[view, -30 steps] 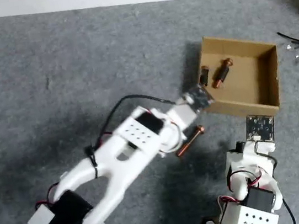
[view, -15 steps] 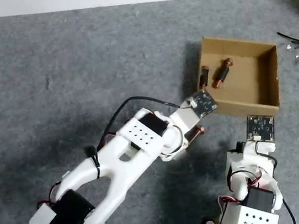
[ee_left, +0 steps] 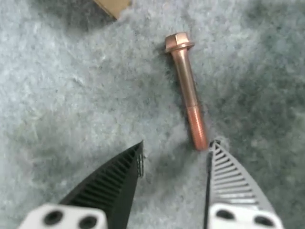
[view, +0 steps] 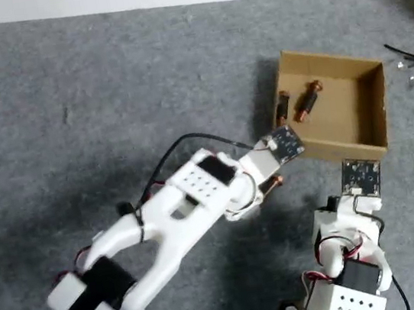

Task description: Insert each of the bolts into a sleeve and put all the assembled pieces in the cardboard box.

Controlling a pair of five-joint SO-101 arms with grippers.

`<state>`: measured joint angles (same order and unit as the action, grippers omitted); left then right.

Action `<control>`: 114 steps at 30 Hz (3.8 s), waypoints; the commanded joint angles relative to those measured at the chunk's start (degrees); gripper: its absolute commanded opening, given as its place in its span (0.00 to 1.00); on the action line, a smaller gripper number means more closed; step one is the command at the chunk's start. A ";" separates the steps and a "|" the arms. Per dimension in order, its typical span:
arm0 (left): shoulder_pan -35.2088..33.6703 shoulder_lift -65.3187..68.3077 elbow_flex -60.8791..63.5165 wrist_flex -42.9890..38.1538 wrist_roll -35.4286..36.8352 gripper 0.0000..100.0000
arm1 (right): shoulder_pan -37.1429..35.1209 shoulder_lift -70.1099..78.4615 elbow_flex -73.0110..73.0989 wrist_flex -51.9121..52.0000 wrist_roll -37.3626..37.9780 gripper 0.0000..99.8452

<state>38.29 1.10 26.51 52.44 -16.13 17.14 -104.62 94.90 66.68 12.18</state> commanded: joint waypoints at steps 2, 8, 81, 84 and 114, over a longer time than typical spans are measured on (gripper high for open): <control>-0.22 10.07 -12.26 3.16 -0.26 0.21 | 0.48 -0.66 -0.22 -1.89 -0.44 0.00; -0.13 20.09 -23.08 11.08 -0.26 0.21 | 0.31 -0.66 -0.22 -1.89 -0.35 0.00; -4.53 -24.84 9.27 -4.84 -0.53 0.00 | 0.13 -0.66 -0.13 -1.98 -0.09 0.00; -5.23 -33.89 17.36 -9.85 -0.53 0.00 | 0.13 -0.66 -0.04 -2.07 -0.09 0.00; -16.40 -103.60 63.08 -27.87 5.19 0.00 | -4.53 -0.66 7.96 -12.62 -15.38 0.02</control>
<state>22.46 -102.90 87.69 31.69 -11.38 13.63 -104.62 95.78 56.31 -1.45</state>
